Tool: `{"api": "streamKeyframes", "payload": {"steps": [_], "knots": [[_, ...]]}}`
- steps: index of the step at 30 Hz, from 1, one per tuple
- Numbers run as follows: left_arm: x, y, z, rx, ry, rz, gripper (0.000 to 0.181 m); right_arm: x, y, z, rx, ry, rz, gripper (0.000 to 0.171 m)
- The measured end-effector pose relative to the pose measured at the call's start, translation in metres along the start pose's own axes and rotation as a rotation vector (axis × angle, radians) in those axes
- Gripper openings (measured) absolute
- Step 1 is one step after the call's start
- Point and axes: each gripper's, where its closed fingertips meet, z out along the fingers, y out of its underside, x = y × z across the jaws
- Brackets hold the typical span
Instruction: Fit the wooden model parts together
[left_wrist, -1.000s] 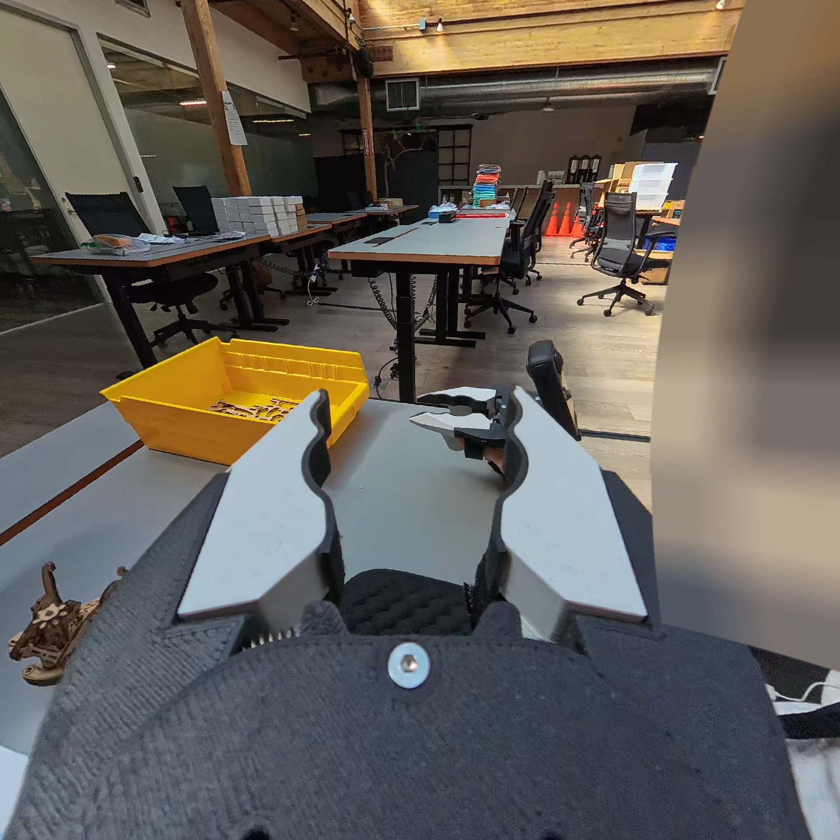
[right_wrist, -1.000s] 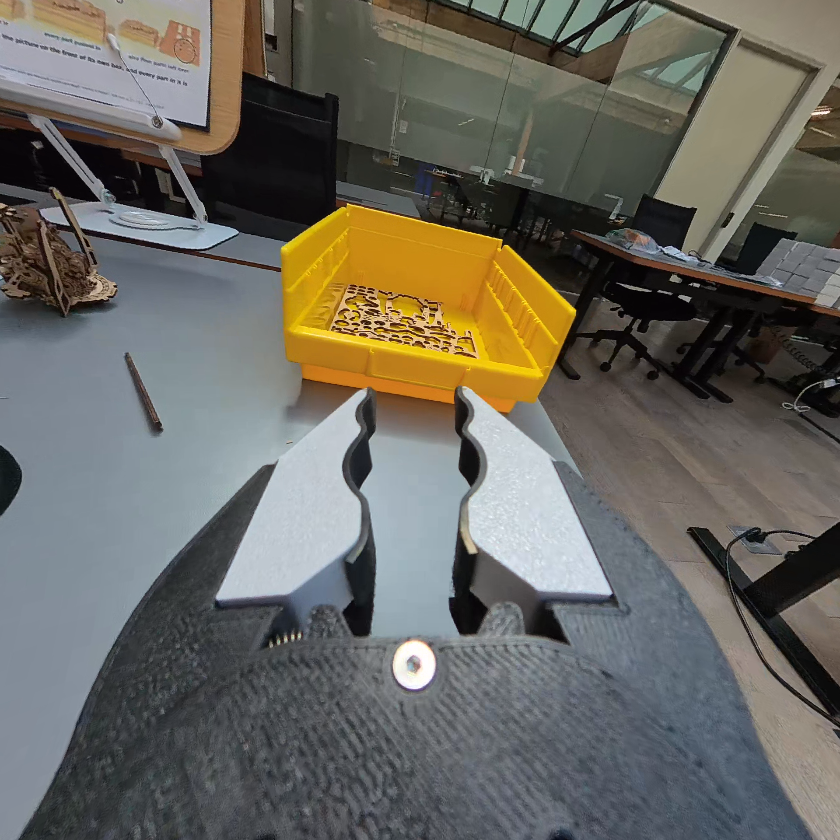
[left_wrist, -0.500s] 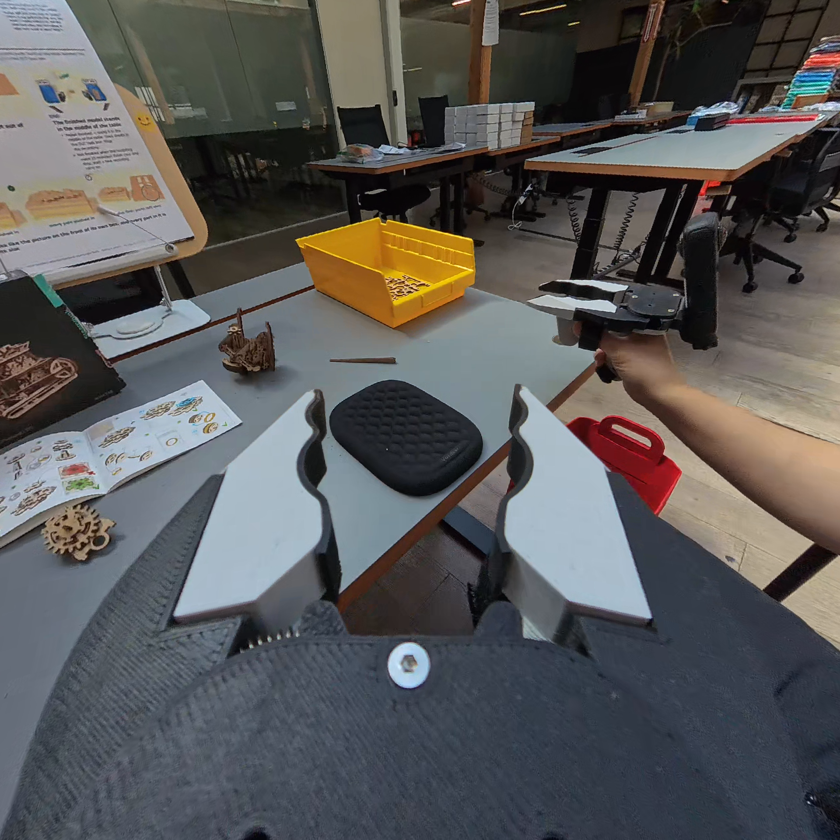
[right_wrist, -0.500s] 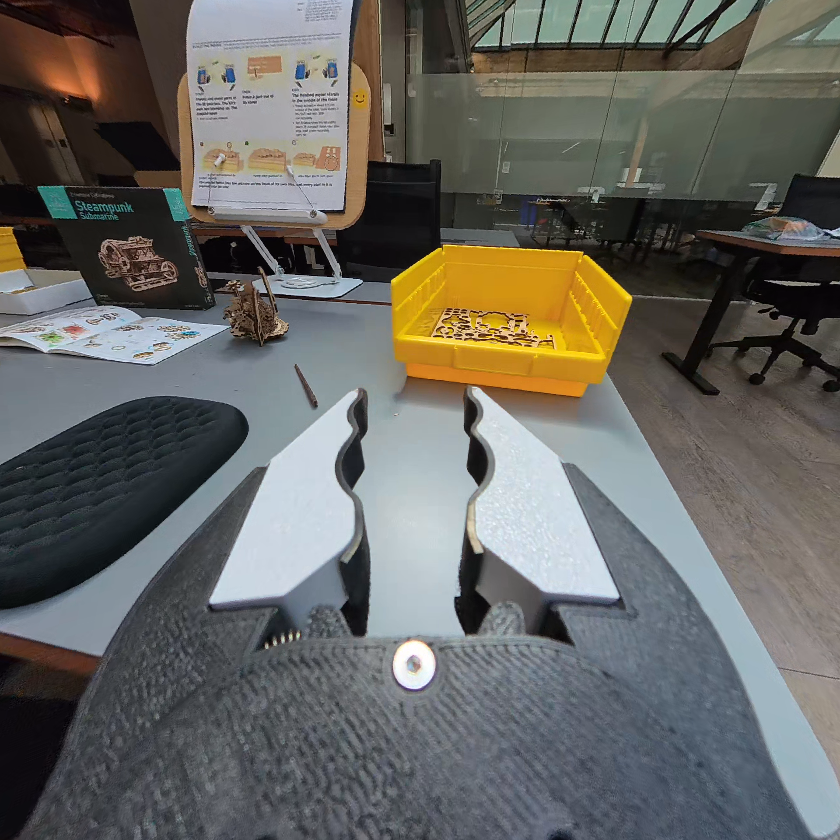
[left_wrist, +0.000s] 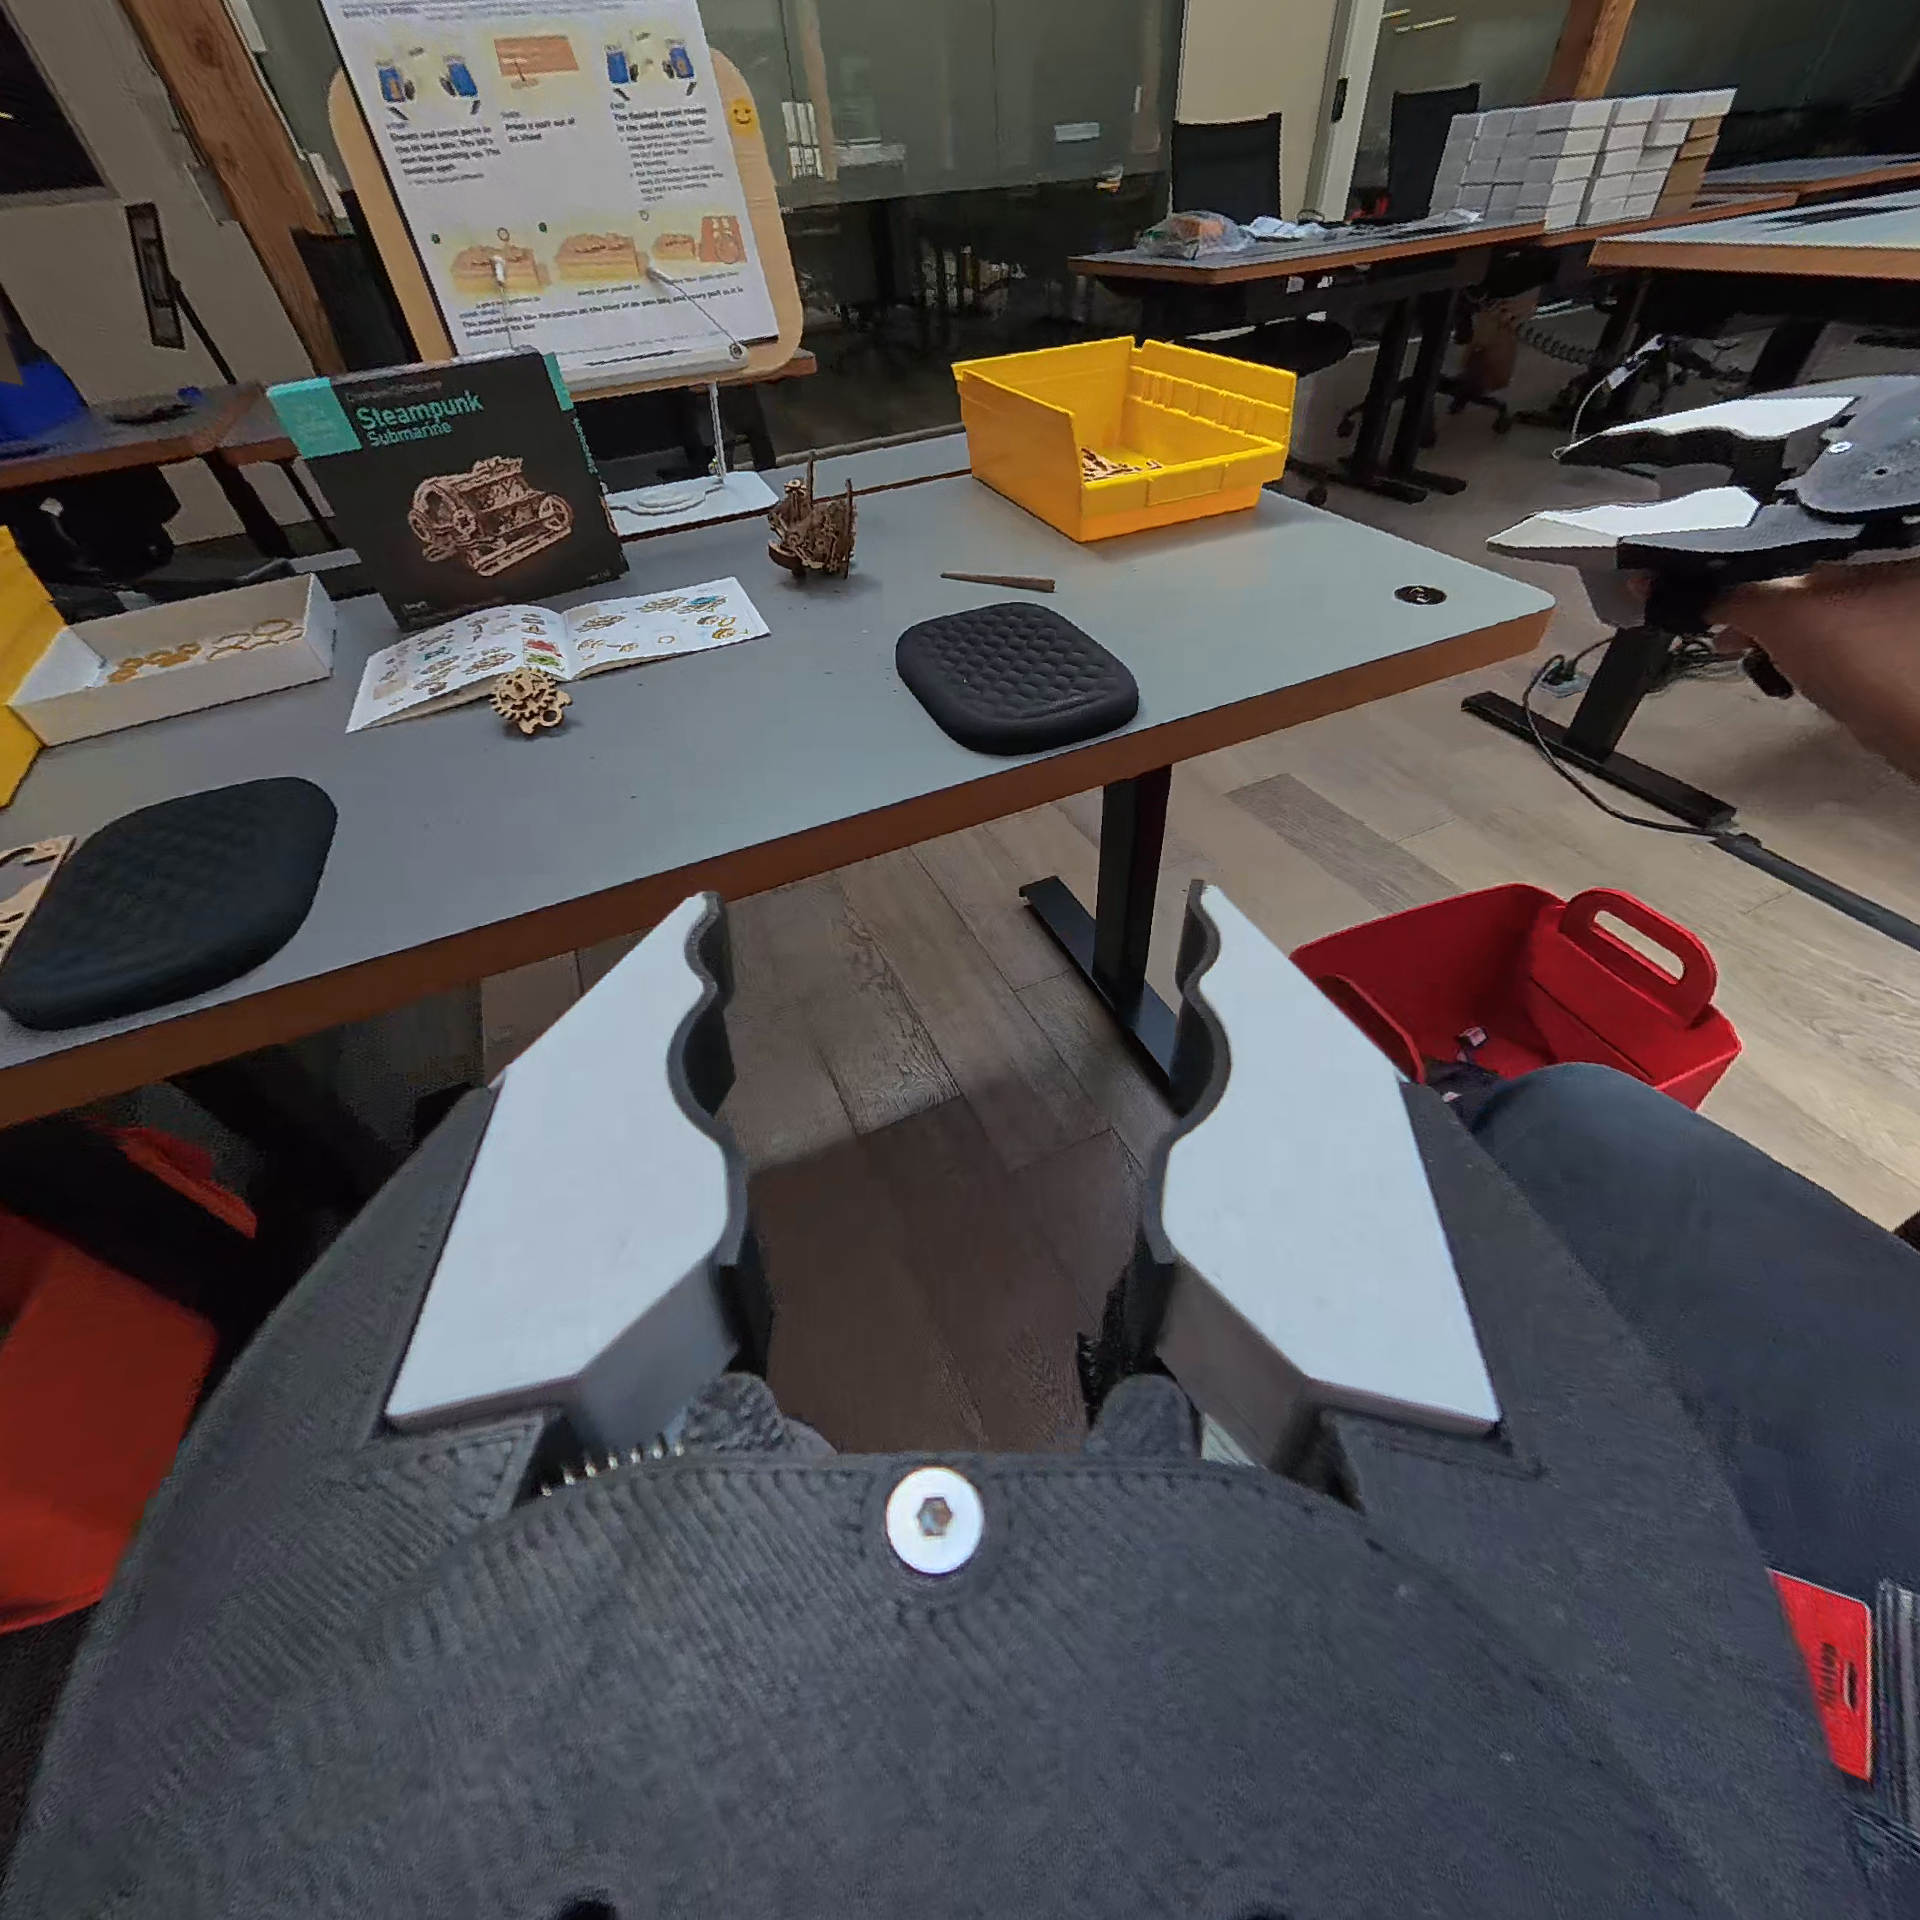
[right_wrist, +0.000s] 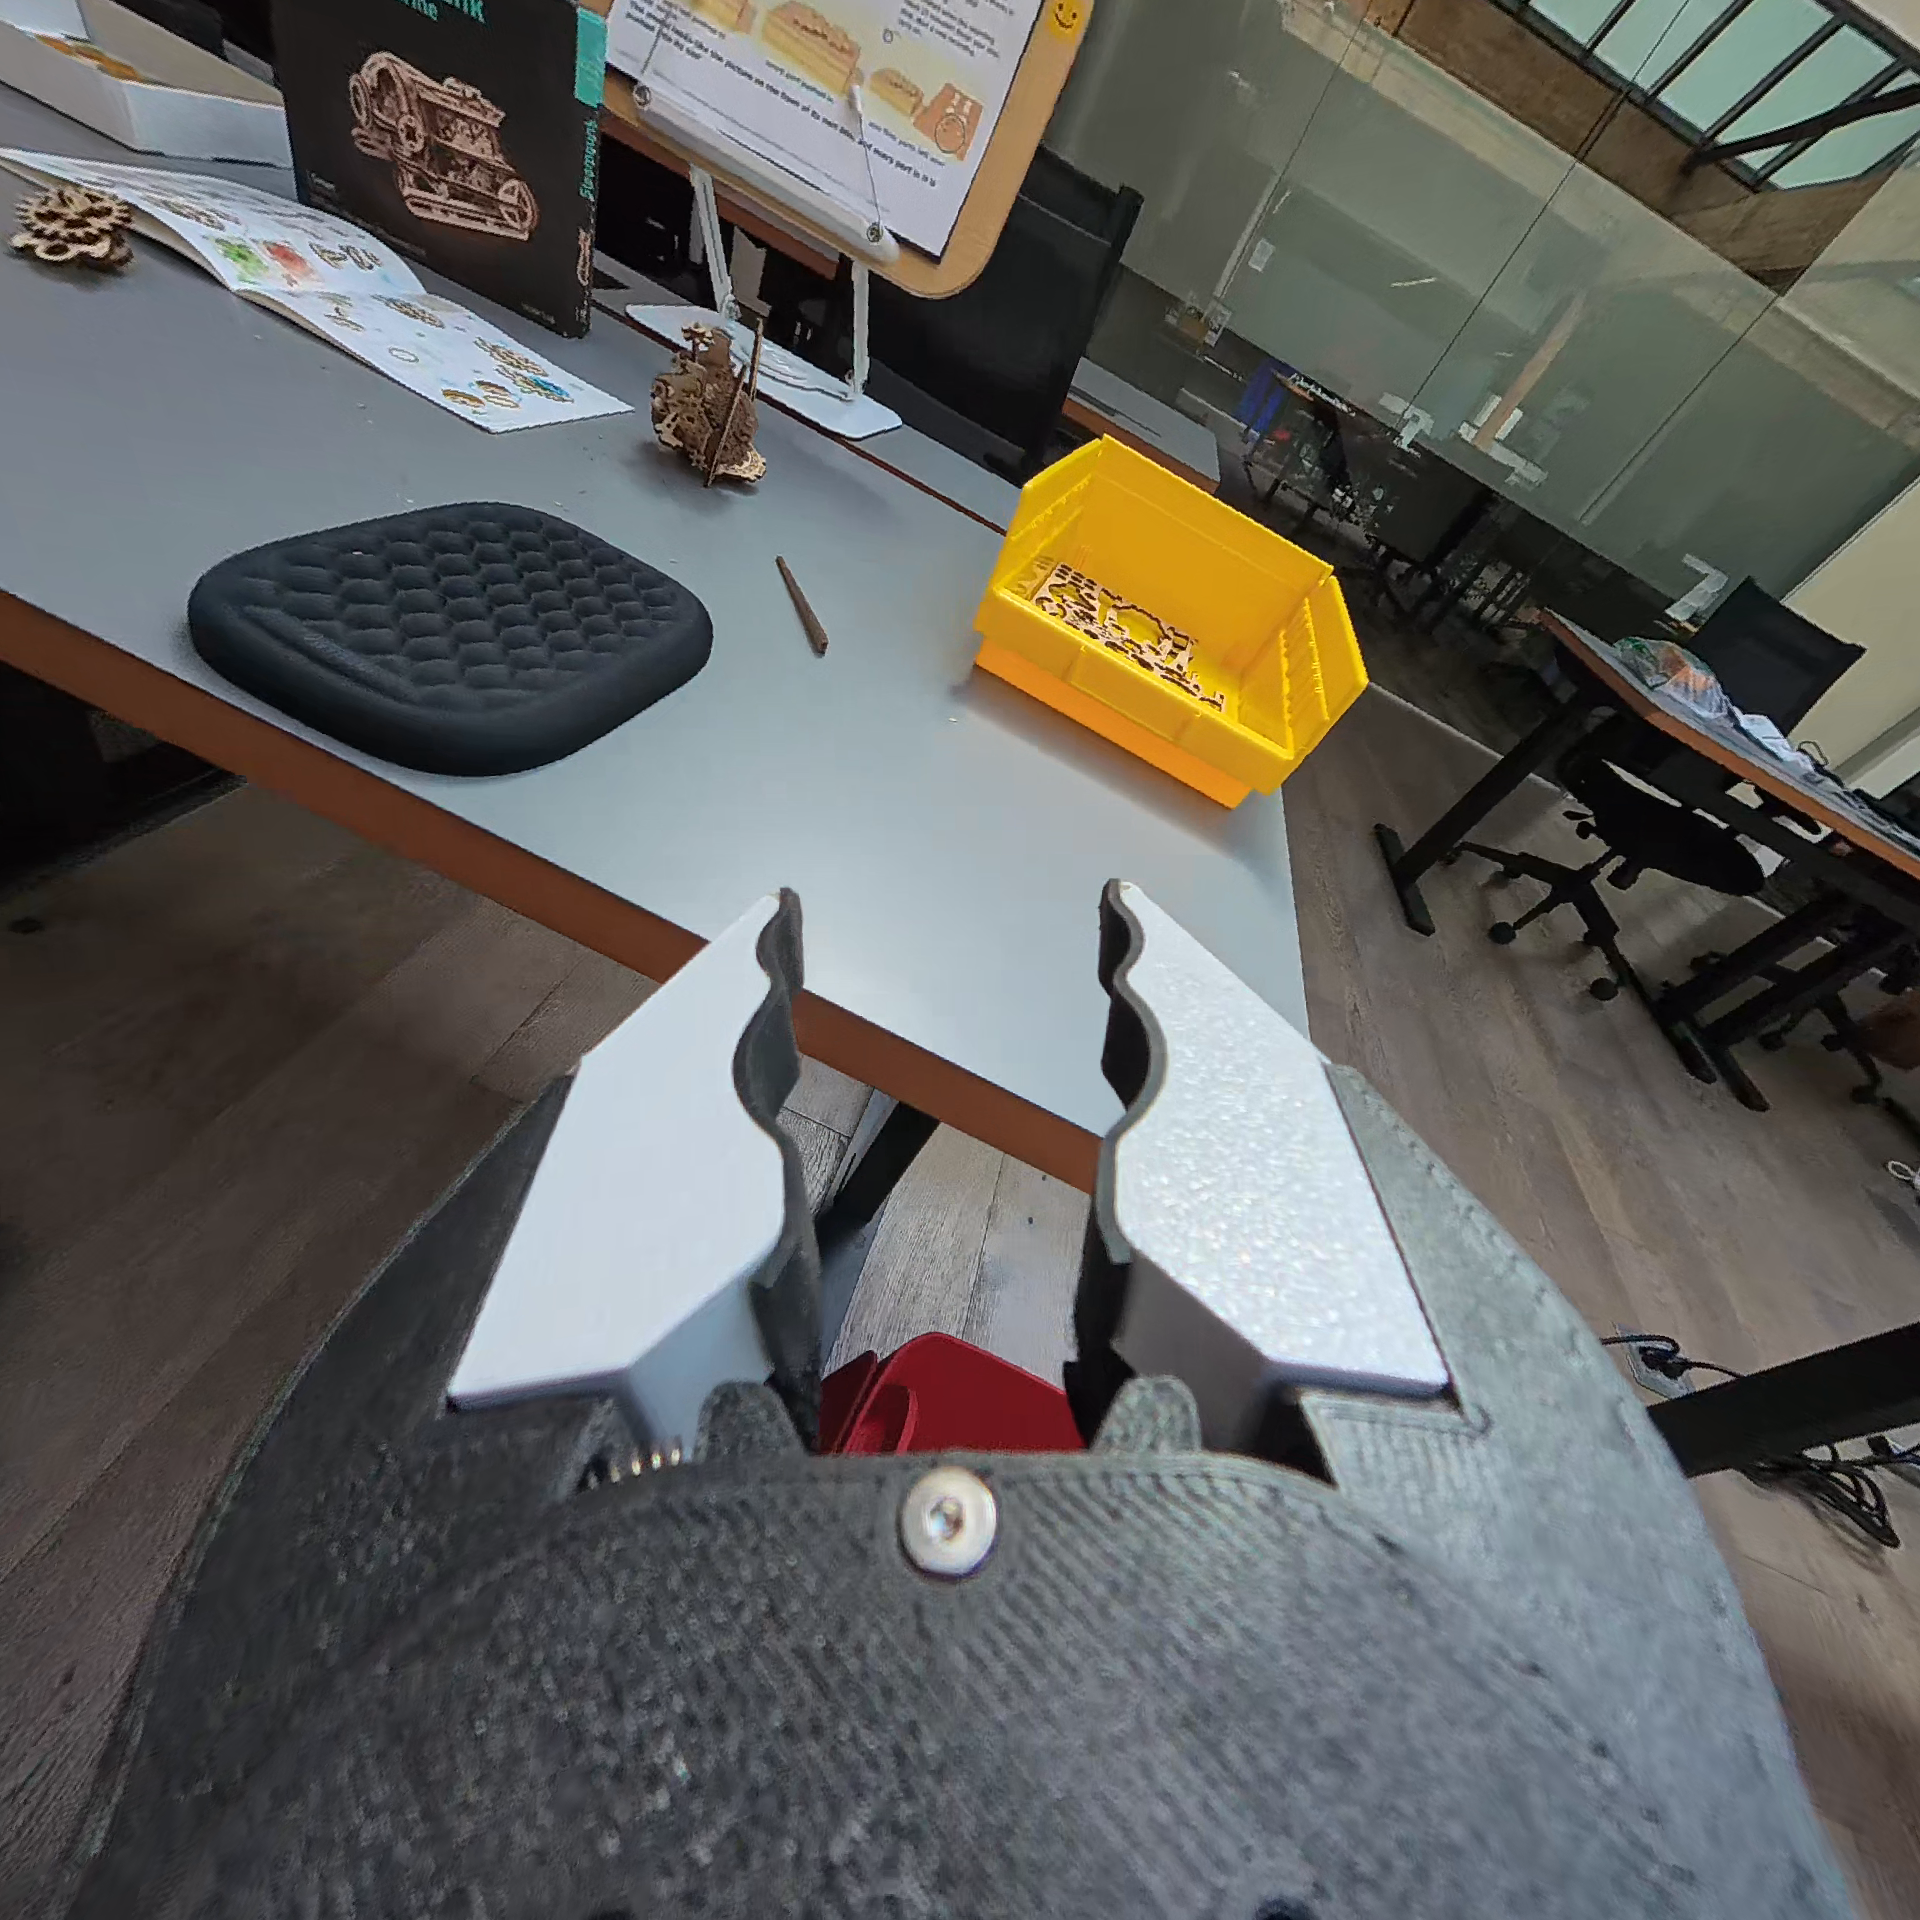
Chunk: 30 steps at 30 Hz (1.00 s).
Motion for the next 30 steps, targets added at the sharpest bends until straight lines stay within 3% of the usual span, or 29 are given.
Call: {"api": "streamKeyframes", "payload": {"steps": [8,11,23,30], "knots": [[0.010,0.011,-0.079,-0.042,-0.240,0.034,0.088,-0.018,-0.009,-0.044,0.043,-0.057,0.067,0.083],[0.014,0.017,-0.098,-0.053,-0.318,0.020,0.090,-0.018,-0.006,-0.056,0.039,-0.064,0.096,0.085],[0.041,0.045,-0.144,-0.121,-0.455,-0.027,0.100,-0.029,0.009,-0.072,0.054,-0.101,0.117,0.096],[0.048,0.060,-0.164,-0.147,-0.500,-0.056,0.100,-0.050,0.038,-0.073,-0.001,-0.141,0.139,0.102]]}}
